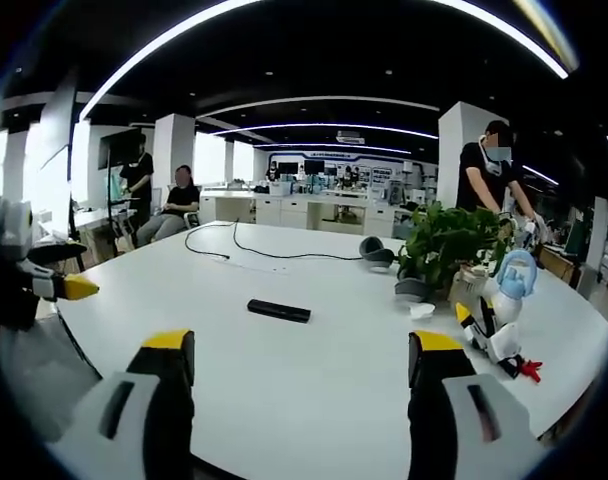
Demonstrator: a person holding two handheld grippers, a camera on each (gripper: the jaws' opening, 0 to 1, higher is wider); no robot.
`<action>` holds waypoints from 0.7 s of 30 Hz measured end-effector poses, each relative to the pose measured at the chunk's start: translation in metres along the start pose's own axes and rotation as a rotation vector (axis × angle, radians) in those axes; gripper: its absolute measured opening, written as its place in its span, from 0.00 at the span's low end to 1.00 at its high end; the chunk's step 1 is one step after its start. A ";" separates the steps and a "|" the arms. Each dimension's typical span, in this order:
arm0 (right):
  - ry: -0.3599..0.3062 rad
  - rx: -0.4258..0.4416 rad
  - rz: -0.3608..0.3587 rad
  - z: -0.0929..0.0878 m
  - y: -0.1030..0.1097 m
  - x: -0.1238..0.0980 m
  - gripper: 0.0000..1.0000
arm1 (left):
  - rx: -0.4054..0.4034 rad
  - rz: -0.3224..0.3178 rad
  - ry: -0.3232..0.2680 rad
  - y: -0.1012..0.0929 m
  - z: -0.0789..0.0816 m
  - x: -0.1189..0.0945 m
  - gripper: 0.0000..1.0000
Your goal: Press the specified remote control buttons in sequence, fully releasing each button before pressing the next.
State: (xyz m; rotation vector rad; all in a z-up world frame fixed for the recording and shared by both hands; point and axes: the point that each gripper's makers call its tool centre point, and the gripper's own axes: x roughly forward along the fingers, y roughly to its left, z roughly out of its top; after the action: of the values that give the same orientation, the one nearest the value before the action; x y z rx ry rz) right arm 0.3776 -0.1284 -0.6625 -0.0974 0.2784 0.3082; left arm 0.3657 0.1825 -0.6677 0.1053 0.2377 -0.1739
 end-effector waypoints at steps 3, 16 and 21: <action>-0.002 -0.004 0.006 0.000 0.001 0.000 0.92 | -0.004 0.016 0.002 0.000 0.001 -0.002 1.00; 0.000 -0.008 0.008 0.000 0.002 0.000 0.92 | 0.002 0.031 0.010 0.009 -0.010 -0.002 1.00; 0.002 -0.015 0.011 0.000 0.003 0.000 0.92 | -0.001 0.037 0.013 0.014 -0.016 -0.001 1.00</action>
State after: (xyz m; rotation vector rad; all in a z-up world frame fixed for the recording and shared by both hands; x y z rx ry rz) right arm 0.3764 -0.1257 -0.6625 -0.1107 0.2786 0.3213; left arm 0.3636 0.1982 -0.6815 0.1101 0.2483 -0.1365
